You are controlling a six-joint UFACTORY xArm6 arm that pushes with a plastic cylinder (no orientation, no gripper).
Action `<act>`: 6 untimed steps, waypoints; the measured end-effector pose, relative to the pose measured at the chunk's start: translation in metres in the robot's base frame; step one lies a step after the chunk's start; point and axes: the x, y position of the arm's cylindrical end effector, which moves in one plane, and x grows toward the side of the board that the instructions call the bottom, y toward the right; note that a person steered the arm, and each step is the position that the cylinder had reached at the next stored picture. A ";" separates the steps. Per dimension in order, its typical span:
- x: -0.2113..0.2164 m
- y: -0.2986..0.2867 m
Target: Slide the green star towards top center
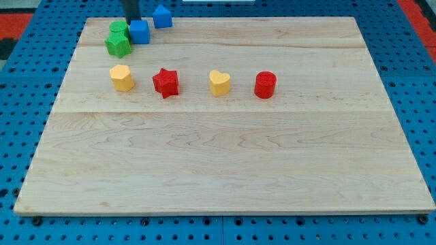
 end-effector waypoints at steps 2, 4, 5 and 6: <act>-0.010 -0.009; -0.010 0.109; 0.024 0.126; 0.058 0.130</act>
